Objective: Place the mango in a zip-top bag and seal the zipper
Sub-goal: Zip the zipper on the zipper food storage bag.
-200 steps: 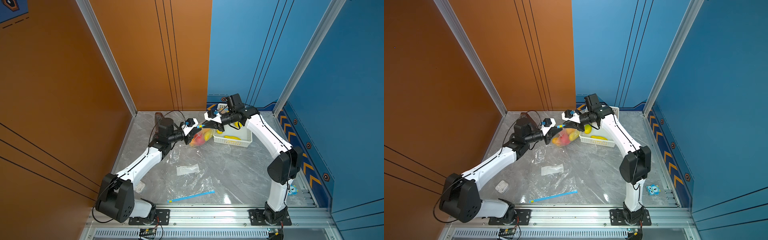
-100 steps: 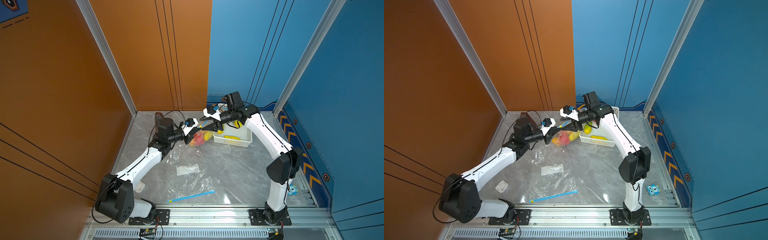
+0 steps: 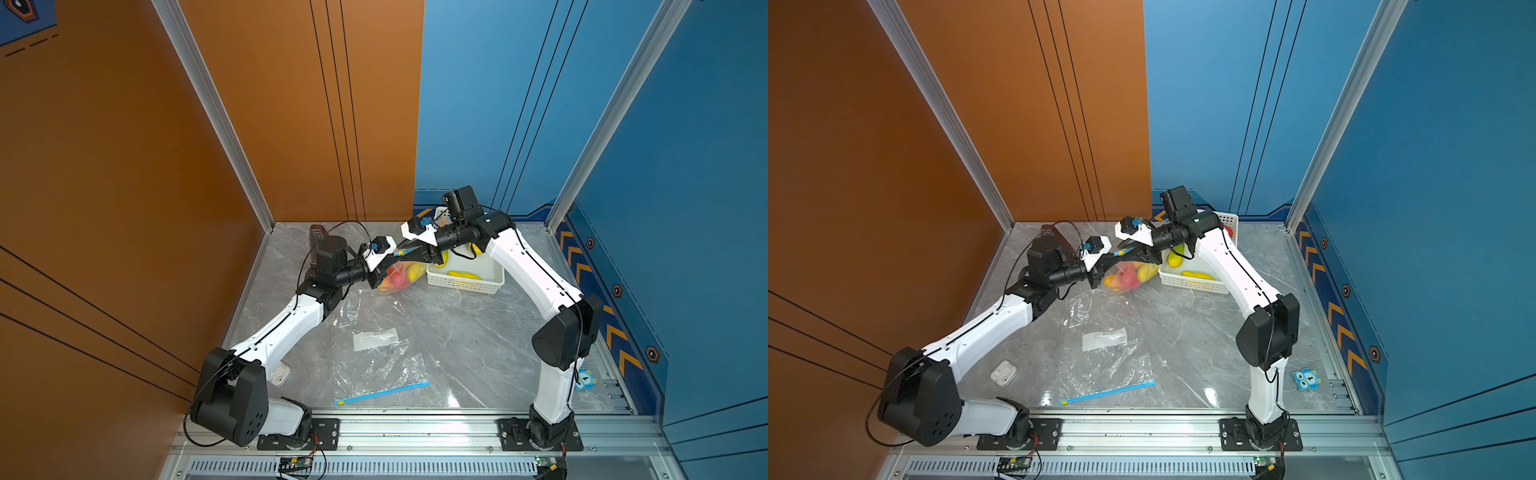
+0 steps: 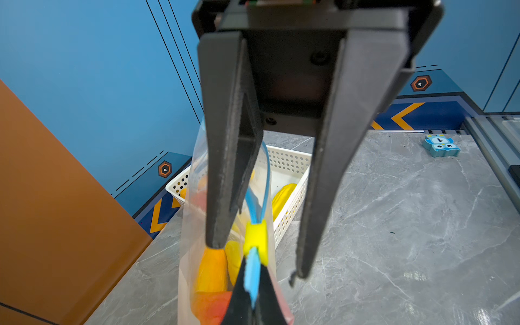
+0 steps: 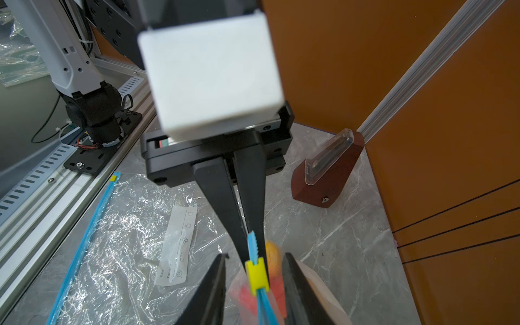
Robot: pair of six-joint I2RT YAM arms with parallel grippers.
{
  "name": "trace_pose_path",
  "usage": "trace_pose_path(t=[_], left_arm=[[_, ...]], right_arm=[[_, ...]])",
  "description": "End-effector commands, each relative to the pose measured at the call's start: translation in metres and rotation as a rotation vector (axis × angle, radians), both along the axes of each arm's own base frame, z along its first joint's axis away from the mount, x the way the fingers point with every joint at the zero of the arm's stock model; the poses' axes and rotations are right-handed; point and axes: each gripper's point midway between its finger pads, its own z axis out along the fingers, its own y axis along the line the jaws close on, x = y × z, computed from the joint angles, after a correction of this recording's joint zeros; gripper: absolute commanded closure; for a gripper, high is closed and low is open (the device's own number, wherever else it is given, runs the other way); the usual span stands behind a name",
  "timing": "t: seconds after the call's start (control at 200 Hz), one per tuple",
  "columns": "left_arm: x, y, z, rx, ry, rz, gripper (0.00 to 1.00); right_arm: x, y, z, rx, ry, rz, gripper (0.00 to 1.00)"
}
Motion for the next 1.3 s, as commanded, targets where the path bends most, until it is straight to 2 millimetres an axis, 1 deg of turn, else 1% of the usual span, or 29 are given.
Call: trace_pose_path(t=[0.0, 0.1, 0.12, 0.195, 0.36, 0.46, 0.651, 0.751, 0.911, 1.031, 1.141, 1.296], left_arm=[[-0.004, 0.001, 0.011, -0.007, -0.04, 0.008, 1.0], [-0.004, 0.001, 0.011, -0.007, -0.04, 0.009, 1.0], [-0.004, 0.001, 0.011, -0.007, -0.04, 0.009, 1.0], [-0.004, 0.001, 0.011, -0.006, -0.039, 0.01, 1.0], [-0.004, 0.003, 0.01, -0.001, -0.046, 0.02, 1.0], [-0.005, 0.003, 0.009, 0.002, -0.047, 0.025, 1.0], [-0.006, 0.006, 0.011, 0.003, -0.055, 0.036, 1.0], [-0.007, 0.008, 0.011, 0.003, -0.058, 0.044, 1.0], [-0.007, 0.01, 0.013, 0.001, -0.063, 0.049, 1.0], [-0.005, 0.012, 0.012, 0.006, -0.062, 0.065, 1.0], [-0.002, 0.016, 0.01, 0.012, -0.063, 0.089, 1.0], [0.004, 0.024, 0.009, 0.017, -0.062, 0.126, 1.0]], right_arm=[[-0.004, -0.004, -0.007, -0.044, -0.021, -0.007, 0.77], [-0.005, -0.003, -0.008, -0.055, -0.032, -0.007, 0.79], [-0.005, -0.003, -0.008, -0.056, -0.035, -0.008, 0.81], [-0.007, -0.003, -0.003, -0.046, -0.044, -0.005, 0.83], [-0.01, -0.004, 0.008, -0.026, -0.039, -0.008, 0.84], [-0.013, -0.005, 0.012, -0.022, -0.036, -0.01, 0.87], [-0.006, -0.013, 0.01, -0.064, -0.06, -0.072, 0.89], [0.001, -0.018, 0.008, -0.092, -0.068, -0.119, 0.91], [0.007, -0.028, 0.006, -0.143, -0.12, -0.174, 0.91], [0.017, -0.037, 0.002, -0.194, -0.163, -0.225, 0.91], [0.032, -0.05, -0.001, -0.219, -0.175, -0.276, 0.91], [0.06, -0.071, -0.008, -0.242, -0.162, -0.352, 0.9]])
